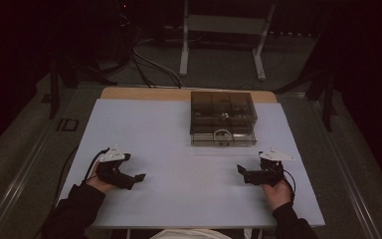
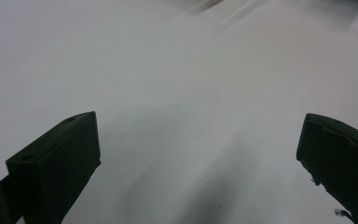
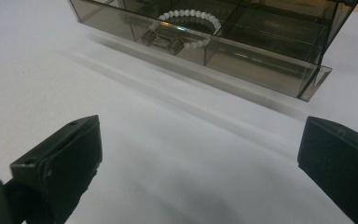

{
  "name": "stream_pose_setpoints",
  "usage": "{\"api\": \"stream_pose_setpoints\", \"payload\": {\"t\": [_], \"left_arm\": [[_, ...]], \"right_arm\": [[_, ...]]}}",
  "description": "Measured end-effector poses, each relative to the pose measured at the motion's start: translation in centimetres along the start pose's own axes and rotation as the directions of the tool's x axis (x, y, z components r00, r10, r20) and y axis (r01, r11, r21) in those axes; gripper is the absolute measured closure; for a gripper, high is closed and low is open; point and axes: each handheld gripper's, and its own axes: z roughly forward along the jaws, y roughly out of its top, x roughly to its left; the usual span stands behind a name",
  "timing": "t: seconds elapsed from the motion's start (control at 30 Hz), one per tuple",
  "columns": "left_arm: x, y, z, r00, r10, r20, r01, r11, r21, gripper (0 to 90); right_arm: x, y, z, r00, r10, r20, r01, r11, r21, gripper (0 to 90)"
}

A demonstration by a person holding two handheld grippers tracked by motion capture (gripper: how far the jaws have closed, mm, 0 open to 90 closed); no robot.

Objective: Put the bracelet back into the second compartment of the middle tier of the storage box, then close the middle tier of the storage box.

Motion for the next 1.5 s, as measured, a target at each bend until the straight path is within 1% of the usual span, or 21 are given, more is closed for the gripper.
{"api": "stream_pose_setpoints", "payload": {"t": [0.03, 0.07, 0.23, 0.3, 0.4, 0.43, 0.67, 1.23, 1.4, 1.5], "left_arm": [[0.00, -0.13, 0.08, 1.0000, -0.003, -0.003, 0.003, 1.0000, 0.000, 0.9], [-0.05, -0.17, 0.11, 1.0000, 0.003, -0.008, -0.003, 1.0000, -0.001, 1.0], [-0.16, -0.28, 0.20, 0.9999, 0.006, -0.008, -0.006, 1.0000, 0.008, 0.9], [-0.13, -0.32, 0.17, 1.0000, 0.004, -0.003, -0.004, 1.0000, 0.003, 0.9], [-0.12, -0.35, 0.10, 0.9999, 0.007, -0.010, -0.007, 1.0000, 0.004, 0.9], [-0.04, -0.42, 0.00, 1.0000, -0.001, -0.007, 0.001, 1.0000, -0.002, 0.9], [0.15, -0.50, -0.25, 0.9999, -0.004, -0.016, 0.004, 1.0000, -0.008, 0.9], [0.05, -0.44, -0.42, 0.9999, 0.009, -0.006, -0.009, 0.9999, -0.006, 0.9], [0.03, -0.37, -0.53, 1.0000, 0.004, -0.002, -0.004, 0.9999, -0.012, 0.9], [0.02, -0.37, -0.60, 1.0000, 0.004, -0.004, -0.004, 0.9999, -0.014, 0.9]], "right_arm": [[0.00, 0.00, 0.01, 1.0000, 0.000, 0.000, 0.000, 1.000, 0.000, 0.0], [-0.01, 0.00, 0.01, 1.0000, 0.000, 0.000, 0.000, 1.000, 0.001, 0.0], [-0.04, 0.00, 0.06, 1.0000, -0.001, -0.002, 0.001, 1.000, 0.002, 0.0], [-0.03, -0.01, 0.06, 1.0000, -0.001, -0.002, 0.001, 1.000, 0.003, 0.0], [-0.01, 0.00, 0.07, 1.0000, -0.003, 0.001, 0.003, 1.000, 0.004, 0.0], [0.00, 0.01, 0.06, 1.0000, -0.002, -0.001, 0.002, 1.000, 0.002, 0.0], [0.02, -0.01, 0.20, 1.0000, -0.004, -0.002, 0.004, 1.000, 0.007, 0.0], [0.36, 0.18, 0.22, 0.9999, -0.012, -0.001, 0.012, 1.000, 0.009, 0.0], [0.44, 0.29, 0.17, 0.9998, -0.021, 0.002, 0.021, 1.000, 0.006, 0.0], [0.68, 0.47, 0.06, 0.9993, -0.037, 0.011, 0.037, 0.999, 0.009, 0.0]]}}
